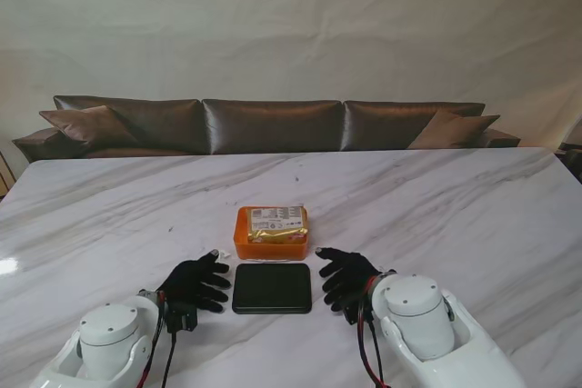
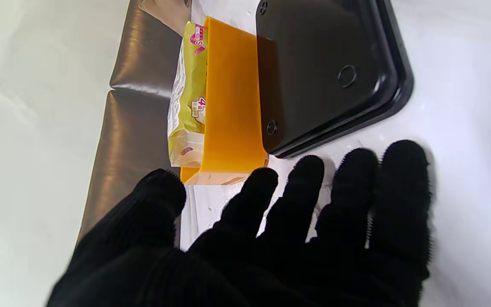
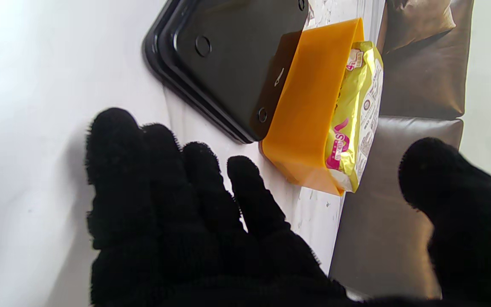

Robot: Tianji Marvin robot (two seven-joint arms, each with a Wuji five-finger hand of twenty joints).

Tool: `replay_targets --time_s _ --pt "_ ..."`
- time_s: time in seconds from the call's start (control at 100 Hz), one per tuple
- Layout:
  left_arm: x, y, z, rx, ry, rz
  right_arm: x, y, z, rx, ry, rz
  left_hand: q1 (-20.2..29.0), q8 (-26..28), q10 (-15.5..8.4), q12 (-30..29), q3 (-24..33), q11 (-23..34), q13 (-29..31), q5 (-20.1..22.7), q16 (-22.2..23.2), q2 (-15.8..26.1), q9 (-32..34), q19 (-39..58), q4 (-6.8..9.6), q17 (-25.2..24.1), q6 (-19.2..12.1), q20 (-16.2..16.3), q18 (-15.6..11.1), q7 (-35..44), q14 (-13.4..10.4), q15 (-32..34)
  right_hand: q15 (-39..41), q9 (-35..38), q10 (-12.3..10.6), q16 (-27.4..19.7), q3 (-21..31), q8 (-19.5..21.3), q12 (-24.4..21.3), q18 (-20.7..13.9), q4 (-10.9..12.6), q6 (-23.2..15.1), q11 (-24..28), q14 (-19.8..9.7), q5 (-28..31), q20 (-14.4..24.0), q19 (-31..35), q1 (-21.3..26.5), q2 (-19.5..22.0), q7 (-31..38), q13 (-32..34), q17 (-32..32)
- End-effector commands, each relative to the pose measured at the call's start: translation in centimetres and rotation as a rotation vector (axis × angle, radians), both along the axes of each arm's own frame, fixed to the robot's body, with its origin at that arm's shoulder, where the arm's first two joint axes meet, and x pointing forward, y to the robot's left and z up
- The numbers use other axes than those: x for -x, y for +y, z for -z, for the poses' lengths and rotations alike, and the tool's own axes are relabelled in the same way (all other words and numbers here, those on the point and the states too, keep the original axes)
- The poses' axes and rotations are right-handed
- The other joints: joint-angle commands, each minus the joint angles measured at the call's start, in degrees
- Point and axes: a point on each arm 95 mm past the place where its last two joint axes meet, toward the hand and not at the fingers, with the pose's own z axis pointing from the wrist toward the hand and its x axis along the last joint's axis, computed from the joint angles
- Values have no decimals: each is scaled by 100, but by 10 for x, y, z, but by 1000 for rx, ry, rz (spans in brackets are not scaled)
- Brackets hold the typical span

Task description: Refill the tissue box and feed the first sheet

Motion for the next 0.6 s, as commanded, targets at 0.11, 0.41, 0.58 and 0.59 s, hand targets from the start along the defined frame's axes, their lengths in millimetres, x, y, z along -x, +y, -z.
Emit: replay_targets --time_s 0.11,0.41,0.58,0.59 --pt "11 2 13 17 33 14 -6 -4 2 -32 34 17 104 -13 -157 -72 -80 -125 -301 -68 -169 -19 -26 13609 188 -75 -179 83 -202 96 209 -450 63 -114 83 56 -112 65 -62 -231 234 63 23 126 23 -9 -67 181 73 83 -87 29" --pt "17 -6 16 28 40 -7 -11 5 -1 -29 43 -4 55 -45 113 -100 5 -181 -537 23 -123 -99 -176 13495 206 46 12 51 3 54 383 -385 1 -299 122 43 -198 3 -56 -231 299 141 22 135 -94 0 -143 238 106 -53 -257 -102" --pt "18 -11 16 17 52 2 -10 11 -3 -26 42 -17 -49 -107 198 -125 120 -230 -758 4 -94 -144 -347 13358 216 24 122 -7 56 -63 447 -340 -153 -775 182 13 -212 -112 -73 -238 346 231 -53 155 -318 -38 -417 290 103 -301 -724 -434" --pt "18 -12 16 17 53 3 -10 11 -3 -27 42 -18 -52 -110 206 -123 126 -226 -767 3 -92 -146 -348 13347 217 19 132 -12 61 -68 446 -337 -161 -811 186 12 -212 -122 -75 -237 351 238 -58 149 -332 -39 -439 293 105 -321 -755 -461"
